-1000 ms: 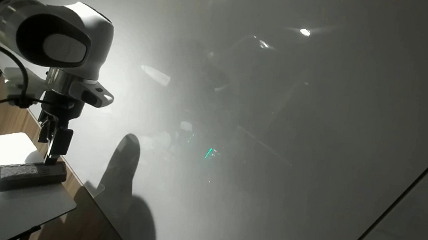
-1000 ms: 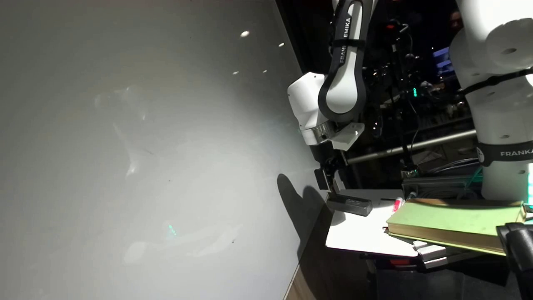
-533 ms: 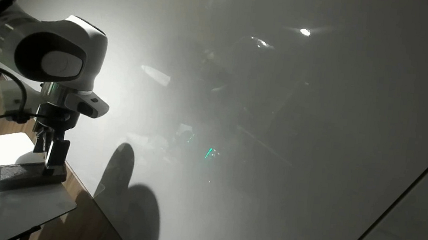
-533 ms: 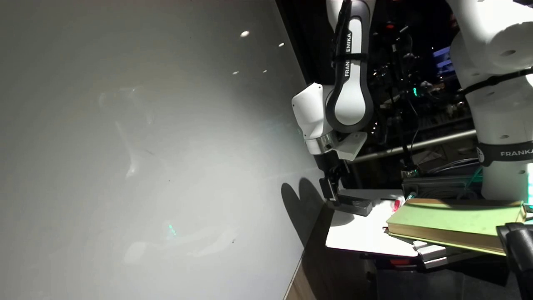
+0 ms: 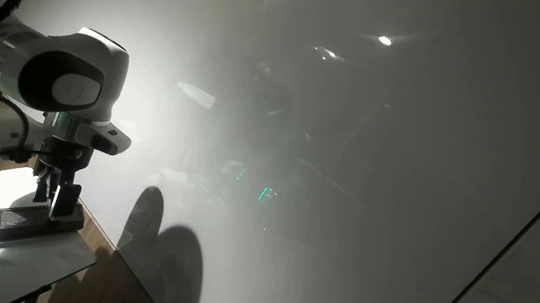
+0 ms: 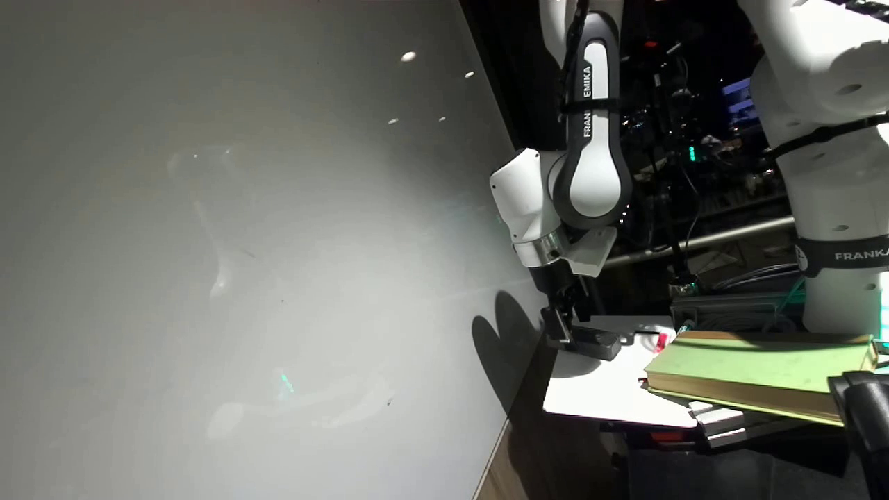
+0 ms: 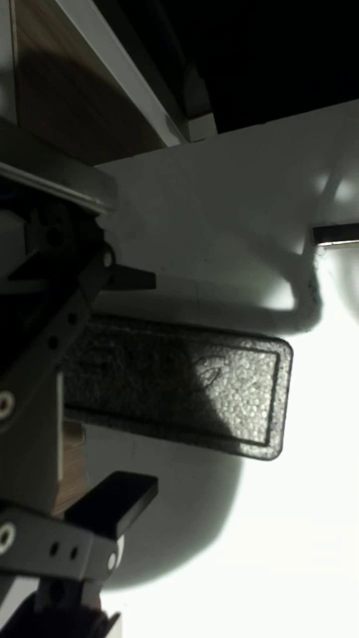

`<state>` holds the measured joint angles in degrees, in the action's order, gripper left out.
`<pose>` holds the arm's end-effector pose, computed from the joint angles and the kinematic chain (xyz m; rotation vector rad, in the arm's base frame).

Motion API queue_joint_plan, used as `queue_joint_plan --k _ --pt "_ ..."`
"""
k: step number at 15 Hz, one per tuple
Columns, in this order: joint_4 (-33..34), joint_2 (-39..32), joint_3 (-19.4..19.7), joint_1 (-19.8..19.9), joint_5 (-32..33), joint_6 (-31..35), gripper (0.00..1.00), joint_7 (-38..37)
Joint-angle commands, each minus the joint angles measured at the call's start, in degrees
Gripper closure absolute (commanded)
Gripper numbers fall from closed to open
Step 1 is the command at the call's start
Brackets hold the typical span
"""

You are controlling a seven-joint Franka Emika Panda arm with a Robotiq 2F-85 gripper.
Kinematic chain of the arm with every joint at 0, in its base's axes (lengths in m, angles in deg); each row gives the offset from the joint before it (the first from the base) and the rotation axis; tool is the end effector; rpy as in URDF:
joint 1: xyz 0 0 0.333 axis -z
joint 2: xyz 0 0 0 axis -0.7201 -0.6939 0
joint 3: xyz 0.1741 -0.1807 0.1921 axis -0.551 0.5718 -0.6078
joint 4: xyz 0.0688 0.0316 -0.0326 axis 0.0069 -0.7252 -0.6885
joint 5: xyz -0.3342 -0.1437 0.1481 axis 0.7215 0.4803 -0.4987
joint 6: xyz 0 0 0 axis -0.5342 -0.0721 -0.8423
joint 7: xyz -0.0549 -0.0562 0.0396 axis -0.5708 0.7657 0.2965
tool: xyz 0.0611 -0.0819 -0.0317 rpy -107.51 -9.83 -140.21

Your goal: Erase the drawing on the white board

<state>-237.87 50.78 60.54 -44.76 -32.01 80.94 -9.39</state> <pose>0.3864 0.0033 0.2055 3.0159 -0.2910 0.0337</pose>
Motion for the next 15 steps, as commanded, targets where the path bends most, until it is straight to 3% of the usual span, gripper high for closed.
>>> queue_joint_plan --k 1,5,15 --pt "0.0 -1.2 1.3 -0.5 1.9 1.7 0.41 -1.5" --pt "0.0 -1.0 1.2 -1.0 1.0 1.3 0.69 -1.0" --pt "0.5 -0.4 -2.0 -6.6 1.4 0.9 0.70 -3.8"
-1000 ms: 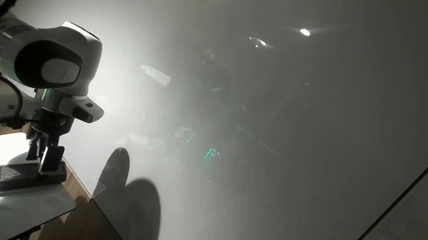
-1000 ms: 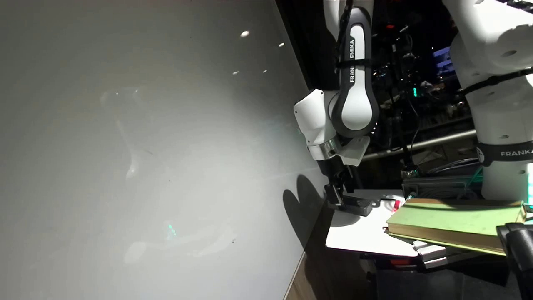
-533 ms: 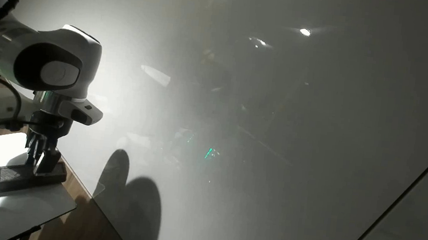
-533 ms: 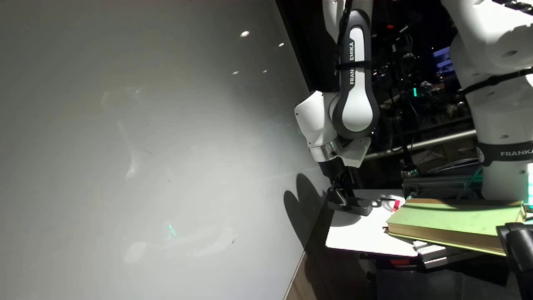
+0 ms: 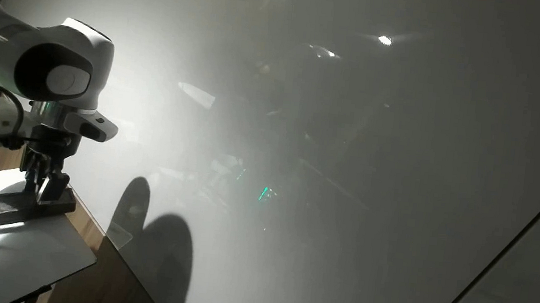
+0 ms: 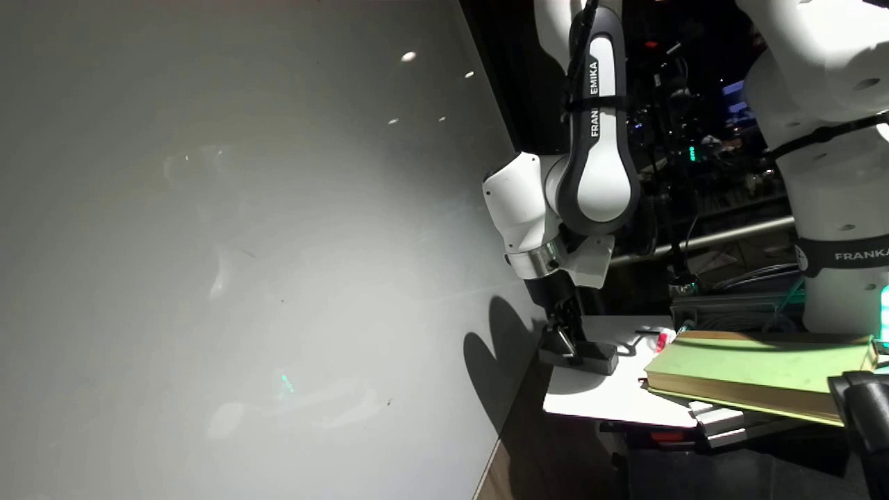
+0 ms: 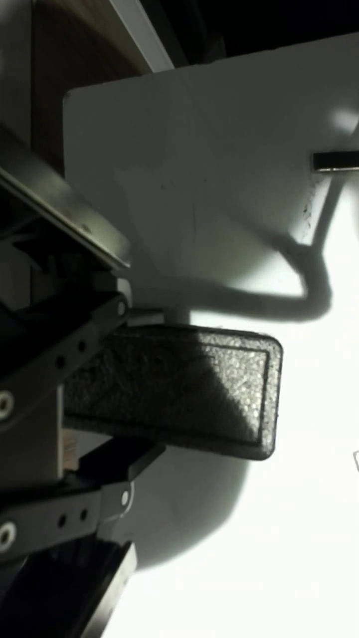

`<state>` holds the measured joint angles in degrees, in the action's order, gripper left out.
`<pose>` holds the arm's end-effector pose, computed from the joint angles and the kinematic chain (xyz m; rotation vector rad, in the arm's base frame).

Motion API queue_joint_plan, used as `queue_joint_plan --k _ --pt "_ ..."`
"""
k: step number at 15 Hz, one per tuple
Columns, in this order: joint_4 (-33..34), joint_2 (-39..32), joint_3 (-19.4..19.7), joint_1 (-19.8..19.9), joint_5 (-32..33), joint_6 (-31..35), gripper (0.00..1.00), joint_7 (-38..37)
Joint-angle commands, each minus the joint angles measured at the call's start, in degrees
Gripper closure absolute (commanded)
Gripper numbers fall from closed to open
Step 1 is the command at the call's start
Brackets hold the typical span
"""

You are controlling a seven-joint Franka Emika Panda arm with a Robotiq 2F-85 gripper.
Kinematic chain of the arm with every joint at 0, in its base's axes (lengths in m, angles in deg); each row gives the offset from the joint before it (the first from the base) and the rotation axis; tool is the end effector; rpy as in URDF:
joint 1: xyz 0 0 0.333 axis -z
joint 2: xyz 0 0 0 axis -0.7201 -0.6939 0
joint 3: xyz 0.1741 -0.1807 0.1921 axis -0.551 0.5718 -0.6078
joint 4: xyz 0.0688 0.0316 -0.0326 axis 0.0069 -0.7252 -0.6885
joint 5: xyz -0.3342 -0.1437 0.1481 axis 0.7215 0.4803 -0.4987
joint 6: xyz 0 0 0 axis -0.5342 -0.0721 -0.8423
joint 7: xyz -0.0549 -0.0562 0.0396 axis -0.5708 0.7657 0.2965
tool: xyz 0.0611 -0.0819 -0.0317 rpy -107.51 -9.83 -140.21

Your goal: Erase the drawing on the white board

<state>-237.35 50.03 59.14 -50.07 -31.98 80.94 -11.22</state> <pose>0.3857 0.0488 0.2031 3.0277 -0.1614 0.0401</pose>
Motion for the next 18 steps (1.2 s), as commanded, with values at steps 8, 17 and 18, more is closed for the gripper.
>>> queue_joint_plan --k 8,17,18 --pt "-0.5 3.0 -0.8 -2.9 8.8 0.8 0.70 -4.0" --pt "0.6 0.7 -0.1 -1.7 15.6 1.1 0.66 -7.3" --pt "0.6 0.6 -0.1 -1.7 15.6 1.0 0.37 -7.7"
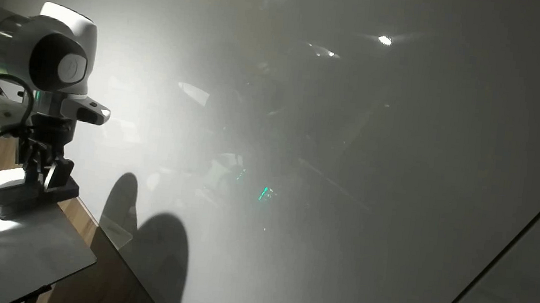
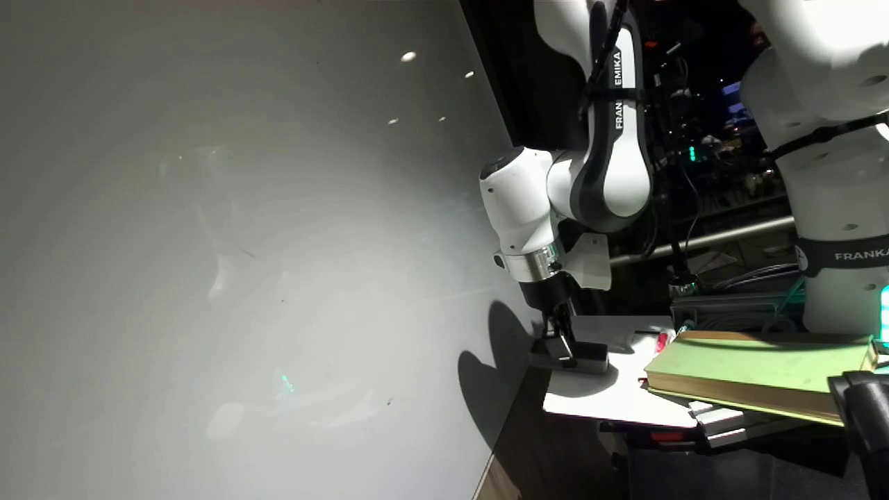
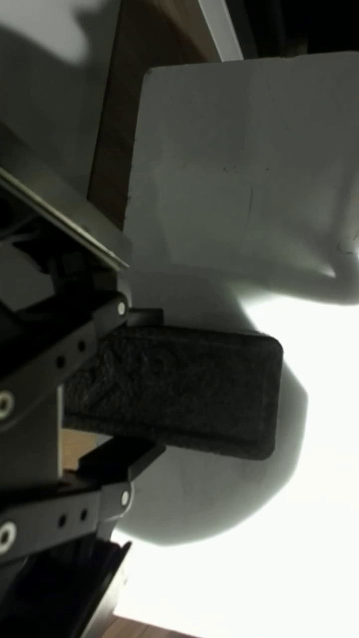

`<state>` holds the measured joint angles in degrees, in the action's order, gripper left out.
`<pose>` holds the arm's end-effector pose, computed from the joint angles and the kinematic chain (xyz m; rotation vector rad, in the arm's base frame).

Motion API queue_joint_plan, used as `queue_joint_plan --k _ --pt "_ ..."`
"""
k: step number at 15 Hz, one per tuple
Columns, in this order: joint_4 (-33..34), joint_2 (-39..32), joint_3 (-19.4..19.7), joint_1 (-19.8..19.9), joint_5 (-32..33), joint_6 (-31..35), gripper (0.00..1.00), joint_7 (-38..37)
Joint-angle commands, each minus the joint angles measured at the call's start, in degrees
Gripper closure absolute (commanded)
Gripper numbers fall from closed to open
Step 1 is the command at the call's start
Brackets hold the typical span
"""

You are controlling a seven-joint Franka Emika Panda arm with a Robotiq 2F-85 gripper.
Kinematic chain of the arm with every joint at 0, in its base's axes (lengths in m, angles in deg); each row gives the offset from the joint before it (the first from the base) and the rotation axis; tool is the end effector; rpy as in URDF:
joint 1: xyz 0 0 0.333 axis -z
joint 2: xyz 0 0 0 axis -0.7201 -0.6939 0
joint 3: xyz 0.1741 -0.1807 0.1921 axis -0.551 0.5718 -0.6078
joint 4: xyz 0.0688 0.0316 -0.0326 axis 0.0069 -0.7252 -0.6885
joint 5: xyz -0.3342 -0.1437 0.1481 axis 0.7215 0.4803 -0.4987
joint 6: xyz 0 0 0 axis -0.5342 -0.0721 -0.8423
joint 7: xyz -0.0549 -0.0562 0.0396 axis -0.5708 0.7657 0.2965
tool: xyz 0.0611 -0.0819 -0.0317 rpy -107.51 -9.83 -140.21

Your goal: Erase the drawing on the white board

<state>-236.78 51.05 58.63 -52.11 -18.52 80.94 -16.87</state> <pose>0.3841 0.0758 0.2113 2.9600 0.0872 0.1339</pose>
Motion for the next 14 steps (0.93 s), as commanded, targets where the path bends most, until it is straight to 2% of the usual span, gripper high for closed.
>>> queue_joint_plan --k 1,3,4,10,14 --pt "0.0 -0.6 0.5 0.4 2.1 0.9 0.18 -2.5" --pt "0.0 -0.9 0.6 0.5 2.4 1.0 0.04 -3.1" --pt "0.0 -1.0 0.7 0.5 2.4 1.0 0.01 -3.3" --pt "0.0 1.3 -0.2 0.1 0.1 -0.1 0.00 -2.3" --pt "-0.4 7.9 -1.5 -1.6 -2.9 -4.5 0.00 -1.0"
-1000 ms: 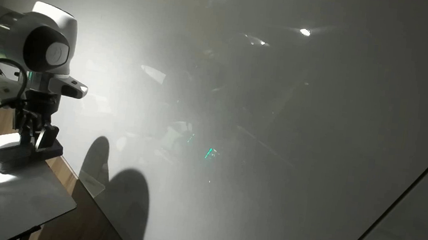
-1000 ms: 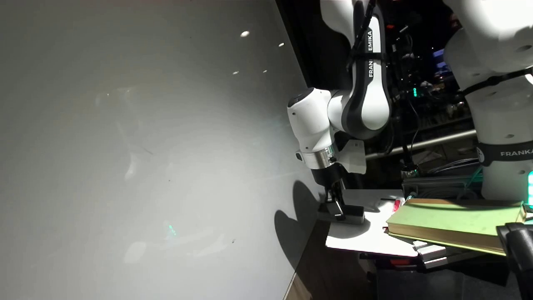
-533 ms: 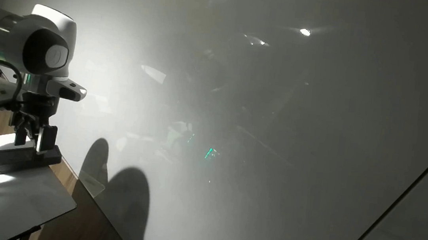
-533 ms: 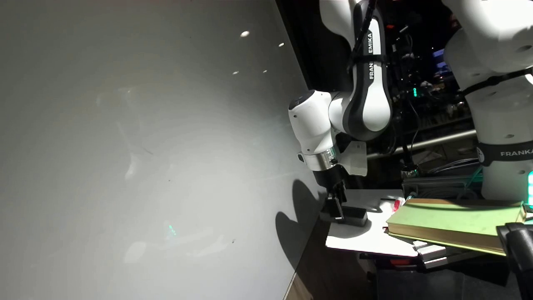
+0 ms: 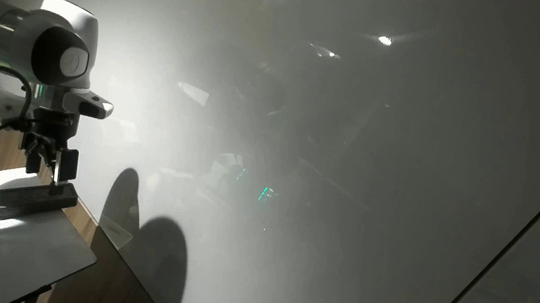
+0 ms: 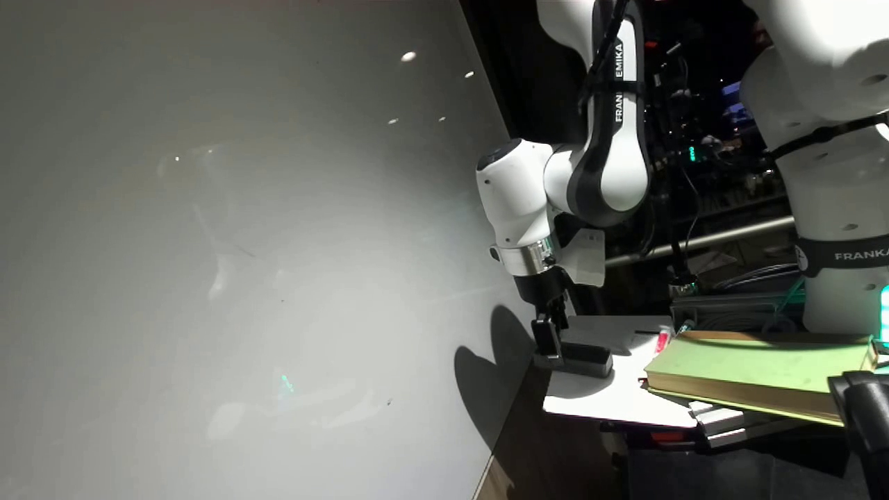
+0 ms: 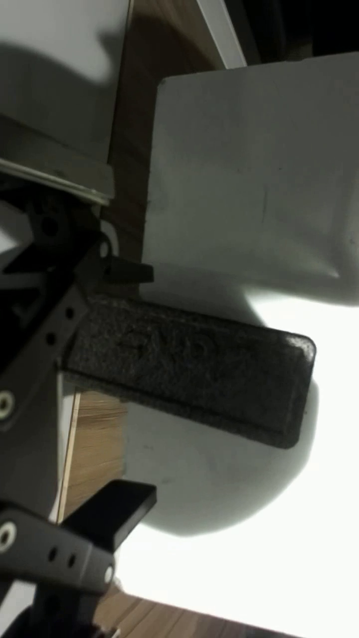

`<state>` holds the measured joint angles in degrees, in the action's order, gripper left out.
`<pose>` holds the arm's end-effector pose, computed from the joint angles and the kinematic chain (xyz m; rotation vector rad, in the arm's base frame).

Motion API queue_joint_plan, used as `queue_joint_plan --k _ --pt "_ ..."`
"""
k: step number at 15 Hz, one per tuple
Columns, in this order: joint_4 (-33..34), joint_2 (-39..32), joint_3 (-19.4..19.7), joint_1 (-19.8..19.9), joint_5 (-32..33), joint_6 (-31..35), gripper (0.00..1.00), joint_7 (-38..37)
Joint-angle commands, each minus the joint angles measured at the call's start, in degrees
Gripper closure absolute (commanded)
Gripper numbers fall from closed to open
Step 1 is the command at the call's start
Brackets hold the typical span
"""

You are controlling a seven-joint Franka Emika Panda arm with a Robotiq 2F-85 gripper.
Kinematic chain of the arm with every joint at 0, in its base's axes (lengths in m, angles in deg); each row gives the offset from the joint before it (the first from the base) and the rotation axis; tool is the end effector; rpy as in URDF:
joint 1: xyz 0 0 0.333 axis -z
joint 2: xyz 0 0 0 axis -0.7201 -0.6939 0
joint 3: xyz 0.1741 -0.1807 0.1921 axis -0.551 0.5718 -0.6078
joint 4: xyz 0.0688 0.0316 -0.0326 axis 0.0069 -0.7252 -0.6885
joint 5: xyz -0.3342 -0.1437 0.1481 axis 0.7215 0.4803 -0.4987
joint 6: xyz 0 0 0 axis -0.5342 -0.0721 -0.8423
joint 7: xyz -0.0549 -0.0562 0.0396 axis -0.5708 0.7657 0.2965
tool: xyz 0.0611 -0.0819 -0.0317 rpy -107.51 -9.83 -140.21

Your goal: Erase the drawing on the white board

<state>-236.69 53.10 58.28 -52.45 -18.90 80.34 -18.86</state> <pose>0.3873 0.0799 0.2250 2.9603 0.0376 0.1815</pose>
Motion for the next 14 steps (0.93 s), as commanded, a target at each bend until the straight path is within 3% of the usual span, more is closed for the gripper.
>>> queue_joint_plan --k 1,7,14 --pt "-1.1 8.0 -1.3 -1.8 -3.4 -4.6 0.00 1.6" --pt "-1.1 21.8 -6.6 -1.6 -17.0 -14.6 0.00 11.7" --pt "-0.9 40.5 -6.1 -2.1 -25.7 -31.5 0.00 22.1"
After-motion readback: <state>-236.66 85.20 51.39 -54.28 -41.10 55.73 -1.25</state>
